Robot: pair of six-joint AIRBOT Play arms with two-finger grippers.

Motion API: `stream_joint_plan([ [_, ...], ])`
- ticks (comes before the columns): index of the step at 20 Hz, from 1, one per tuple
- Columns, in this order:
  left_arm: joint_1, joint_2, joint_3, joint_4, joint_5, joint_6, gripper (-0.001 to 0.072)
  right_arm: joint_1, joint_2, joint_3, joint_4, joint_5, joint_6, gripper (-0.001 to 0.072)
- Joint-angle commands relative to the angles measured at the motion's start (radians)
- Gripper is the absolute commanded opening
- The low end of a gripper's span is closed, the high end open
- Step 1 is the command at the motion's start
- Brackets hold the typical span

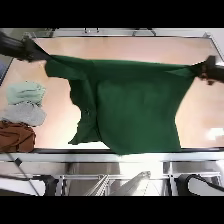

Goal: Fold the shirts.

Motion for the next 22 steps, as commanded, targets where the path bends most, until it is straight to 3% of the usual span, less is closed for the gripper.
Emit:
stream_joint_plan([
  [1,-0.044,-0.212,0.106,0.036,0.03,0.018,0.0028,0.023,-0.28,0.042,0.299,-0.053,-0.245,0.0013],
  [3,-0.066,-0.246,0.133,0.036,0.066,0.018,0.0028,0.022,-0.362,0.095,0.39,-0.024,-0.317,0.0013],
  [6,-0.074,-0.204,0.034,0.035,0.108,0.027,0.0028,0.014,-0.38,0.128,0.385,-0.02,-0.366,0.0013],
  [10,-0.11,-0.181,-0.128,0.035,0.024,0.023,0.0027,0.0,-0.38,0.127,0.204,-0.01,-0.356,0.0013],
  [15,-0.199,-0.181,-0.336,0.048,0.019,0.002,0.0027,-0.009,-0.381,0.127,-0.094,-0.011,-0.267,0.0014],
  [22,-0.212,-0.181,-0.474,0.105,0.106,-0.016,0.0026,-0.013,-0.38,0.127,-0.153,0.005,-0.254,0.0029],
])
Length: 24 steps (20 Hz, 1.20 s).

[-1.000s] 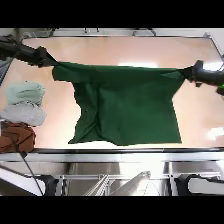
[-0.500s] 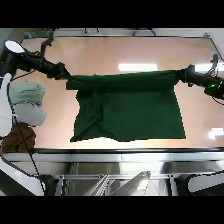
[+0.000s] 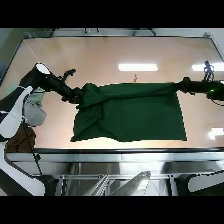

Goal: Fold the shirts.

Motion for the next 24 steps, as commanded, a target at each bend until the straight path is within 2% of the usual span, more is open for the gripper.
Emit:
stream_joint_plan([
  [1,-0.005,-0.001,-0.049,0.015,0.043,-0.003,0.0028,-0.003,0.0,0.001,-0.037,0.024,0.012,0.0186],
  [2,0.002,-0.001,-0.035,0.015,0.018,-0.003,0.0153,-0.012,0.001,0.003,-0.038,0.059,0.03,0.0367],
  [3,0.016,-0.002,-0.004,0.014,-0.036,-0.005,0.0362,-0.032,0.004,0.008,-0.041,0.112,0.043,0.0387],
  [4,0.038,-0.002,0.037,0.013,-0.098,-0.011,0.0467,-0.061,0.009,0.015,-0.05,0.169,0.066,0.0387],
  [5,0.067,-0.002,0.082,0.012,-0.155,-0.039,0.051,-0.102,0.018,0.016,-0.06,0.23,0.094,0.0387],
  [7,0.134,0.002,0.135,0.012,-0.24,-0.077,0.0507,-0.183,0.039,0.008,-0.098,0.376,0.13,0.0385],
  [9,0.193,0.056,0.051,0.006,-0.253,-0.079,0.0507,-0.243,0.087,-0.061,-0.191,0.468,0.142,0.0383],
  [14,0.304,0.33,-0.43,0.015,-0.13,-0.048,0.0507,-0.323,0.273,-0.31,-0.501,0.438,0.15,0.0384],
  [18,0.347,0.444,-0.658,0.017,-0.044,-0.037,0.0507,-0.335,0.295,-0.43,-0.521,0.384,0.142,0.0385],
  [24,0.343,0.464,-0.765,0.015,-0.005,-0.018,0.0507,-0.335,0.264,-0.546,-0.477,0.33,0.097,0.0384],
])
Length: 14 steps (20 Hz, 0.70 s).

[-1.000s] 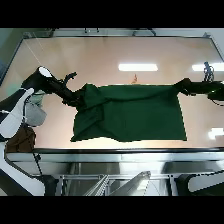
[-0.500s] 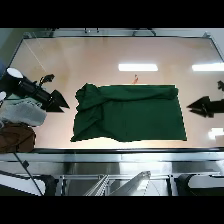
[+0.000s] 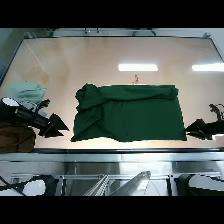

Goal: Fold the shirts.

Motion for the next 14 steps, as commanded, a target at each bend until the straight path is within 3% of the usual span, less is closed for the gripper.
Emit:
stream_joint_plan([
  [1,0.004,0.014,-0.051,-0.005,0.036,0.028,0.0507,-0.002,-0.03,-0.051,0.034,-0.036,-0.033,0.0383],
  [4,0.002,0.014,-0.051,-0.011,0.038,0.05,0.0507,0.021,-0.07,-0.053,0.105,-0.009,-0.052,0.0351],
  [6,-0.03,0.014,-0.051,-0.01,0.038,0.073,0.0507,0.052,-0.078,-0.053,0.108,-0.01,-0.051,0.0019],
  [14,-0.281,0.014,-0.051,0.037,0.108,0.077,0.0506,0.072,-0.077,-0.052,0.116,-0.016,-0.05,0.0015],
])
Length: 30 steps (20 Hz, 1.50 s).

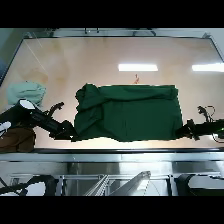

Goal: Fold the shirts.

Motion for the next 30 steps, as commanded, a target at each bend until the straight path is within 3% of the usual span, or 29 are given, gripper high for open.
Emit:
stream_joint_plan([
  [1,-0.099,0.0,0.0,0.076,0.042,0.001,0.0506,0.004,-0.001,0.0,0.008,0.0,-0.001,0.0015],
  [4,-0.143,0.0,0.0,0.135,0.091,-0.006,0.0492,0.004,-0.001,0.0,0.034,0.002,-0.002,0.0016],
  [6,-0.157,0.0,0.017,0.154,0.091,-0.006,0.0356,0.004,-0.001,0.0,0.042,0.008,-0.002,0.0015],
  [12,-0.106,0.005,0.257,0.184,-0.178,-0.032,0.0362,0.004,-0.001,0.0,0.04,0.015,-0.002,0.0015],
  [14,-0.062,0.029,0.278,0.234,-0.151,-0.031,0.0439,0.003,-0.001,0.0,0.04,0.013,-0.003,0.0015],
  [15,-0.048,0.032,0.277,0.244,-0.118,-0.029,0.0536,0.003,-0.001,0.0,0.04,0.007,-0.002,0.0015],
  [16,-0.039,0.032,0.267,0.249,-0.071,-0.028,0.071,0.003,-0.001,0.0,0.042,0.004,-0.002,0.0015],
  [19,-0.058,0.018,0.189,0.248,0.053,-0.001,0.072,0.003,-0.001,0.0,0.044,0.007,-0.002,0.0015],
  [23,-0.146,-0.065,0.107,0.249,0.067,0.077,0.0719,0.003,-0.001,0.0,0.048,0.008,-0.002,0.0015],
  [30,-0.288,-0.081,0.106,0.248,0.046,0.096,0.0699,0.003,-0.001,0.0,0.048,0.007,-0.002,0.0016],
])
